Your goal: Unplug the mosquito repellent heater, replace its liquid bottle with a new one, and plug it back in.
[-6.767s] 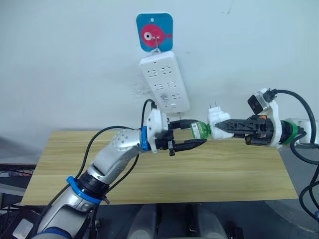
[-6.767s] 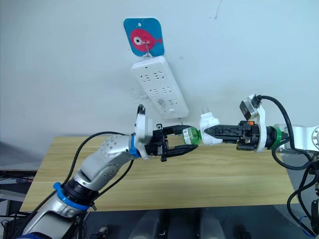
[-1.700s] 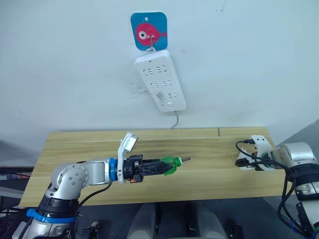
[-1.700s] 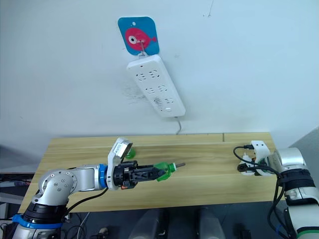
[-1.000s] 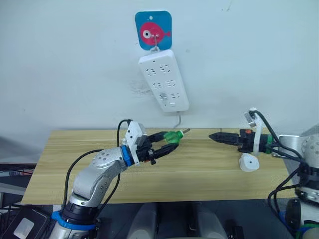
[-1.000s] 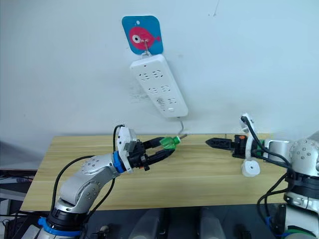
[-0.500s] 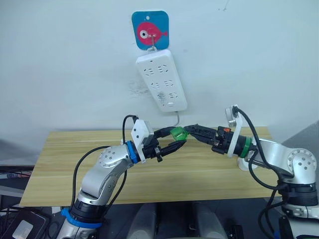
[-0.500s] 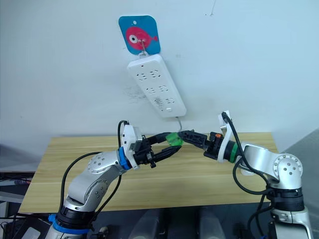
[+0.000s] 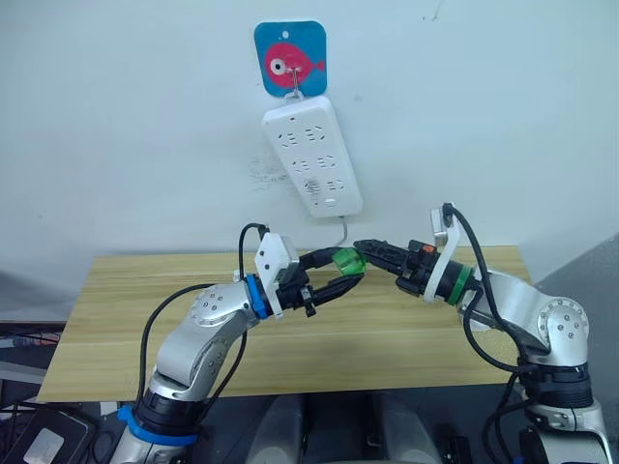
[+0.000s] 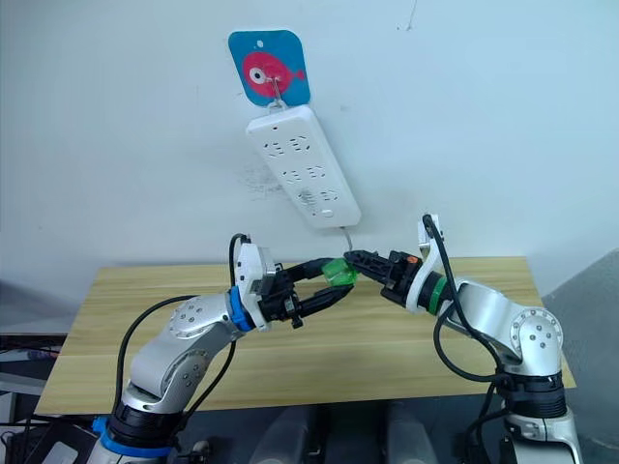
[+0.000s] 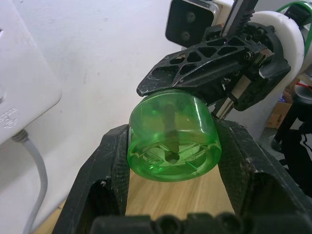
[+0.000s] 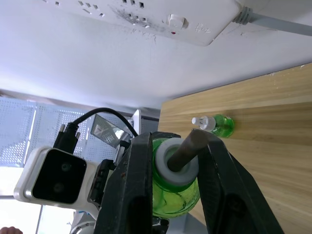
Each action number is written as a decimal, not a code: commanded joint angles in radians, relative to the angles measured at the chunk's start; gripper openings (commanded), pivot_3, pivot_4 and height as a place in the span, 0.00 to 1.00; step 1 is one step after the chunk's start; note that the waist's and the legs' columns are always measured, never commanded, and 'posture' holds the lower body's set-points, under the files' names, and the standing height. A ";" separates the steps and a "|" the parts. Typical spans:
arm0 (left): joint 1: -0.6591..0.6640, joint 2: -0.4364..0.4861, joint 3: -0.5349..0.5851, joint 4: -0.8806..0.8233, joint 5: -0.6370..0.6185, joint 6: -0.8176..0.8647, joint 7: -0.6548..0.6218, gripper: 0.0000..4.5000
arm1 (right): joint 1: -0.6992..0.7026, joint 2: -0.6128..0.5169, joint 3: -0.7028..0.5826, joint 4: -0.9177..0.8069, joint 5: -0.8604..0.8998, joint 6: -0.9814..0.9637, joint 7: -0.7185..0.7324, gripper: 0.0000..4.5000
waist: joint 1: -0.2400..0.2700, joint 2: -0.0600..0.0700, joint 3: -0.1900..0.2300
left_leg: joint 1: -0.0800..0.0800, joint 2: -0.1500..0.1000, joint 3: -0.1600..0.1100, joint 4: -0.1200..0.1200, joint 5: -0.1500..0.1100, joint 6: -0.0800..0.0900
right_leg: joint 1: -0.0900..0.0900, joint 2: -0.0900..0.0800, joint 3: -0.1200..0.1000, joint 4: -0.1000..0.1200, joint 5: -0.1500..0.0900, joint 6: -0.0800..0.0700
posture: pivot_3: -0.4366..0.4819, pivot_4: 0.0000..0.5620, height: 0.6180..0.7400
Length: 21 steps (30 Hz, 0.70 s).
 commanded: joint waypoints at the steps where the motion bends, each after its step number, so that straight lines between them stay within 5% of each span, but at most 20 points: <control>1: -0.002 -0.007 -0.013 -0.057 -0.011 -0.014 -0.013 0.50 | -0.003 0.013 -0.015 -0.045 0.024 -0.002 -0.008 0.18 | 0.000 0.000 0.000 | 0.000 0.000 0.000 0.000 0.000 0.000 | 0.000 0.000 0.000 0.000 0.000 0.000 | 0.63 0.41 1.00; 4: -0.004 -0.011 -0.015 -0.057 -0.012 -0.012 -0.008 0.50 | -0.001 0.024 -0.018 -0.051 0.024 -0.006 -0.014 0.18 | 0.000 0.000 0.000 | 0.000 0.000 0.000 0.000 0.000 0.000 | 0.000 0.000 0.000 0.000 0.000 0.000 | 0.63 0.40 1.00; 8: -0.008 0.001 -0.016 -0.053 -0.014 -0.002 -0.024 0.78 | -0.002 0.016 -0.035 -0.039 0.024 -0.005 -0.028 0.18 | 0.000 0.000 0.000 | 0.000 0.000 0.000 0.000 0.000 0.000 | 0.000 0.000 0.000 0.000 0.000 0.000 | 0.63 0.41 1.00; 11: -0.008 0.023 -0.019 -0.042 0.004 -0.023 -0.054 0.99 | 0.001 -0.123 -0.021 -0.013 0.020 0.051 0.025 0.18 | 0.002 0.001 0.000 | 0.000 0.000 0.000 0.000 0.000 0.000 | 0.000 0.000 0.000 0.000 0.000 0.000 | 0.63 0.41 1.00; 13: -0.013 0.028 -0.023 -0.034 0.018 -0.034 -0.062 1.00 | 0.016 -0.194 -0.010 -0.004 -0.043 0.069 0.091 0.18 | 0.004 0.000 0.000 | 0.000 0.000 0.000 0.000 0.000 0.000 | 0.000 0.000 0.000 0.000 0.000 0.000 | 0.63 0.40 1.00; 18: -0.044 0.035 -0.049 -0.025 0.055 -0.021 -0.052 1.00 | 0.065 -0.365 0.162 -0.067 -0.748 -0.143 0.475 0.18 | 0.004 0.001 0.000 | 0.000 0.000 0.000 0.000 0.000 0.000 | 0.000 0.000 0.000 -0.001 0.000 0.000 | 0.64 0.40 1.00; 21: -0.072 0.049 -0.067 -0.023 0.046 0.010 -0.078 1.00 | 0.090 -0.360 0.275 0.000 -1.112 -0.369 0.540 0.18 | 0.002 0.001 0.000 | 0.000 0.000 0.001 0.000 0.000 0.000 | 0.000 0.001 0.000 -0.001 0.000 0.000 | 0.63 0.39 1.00</control>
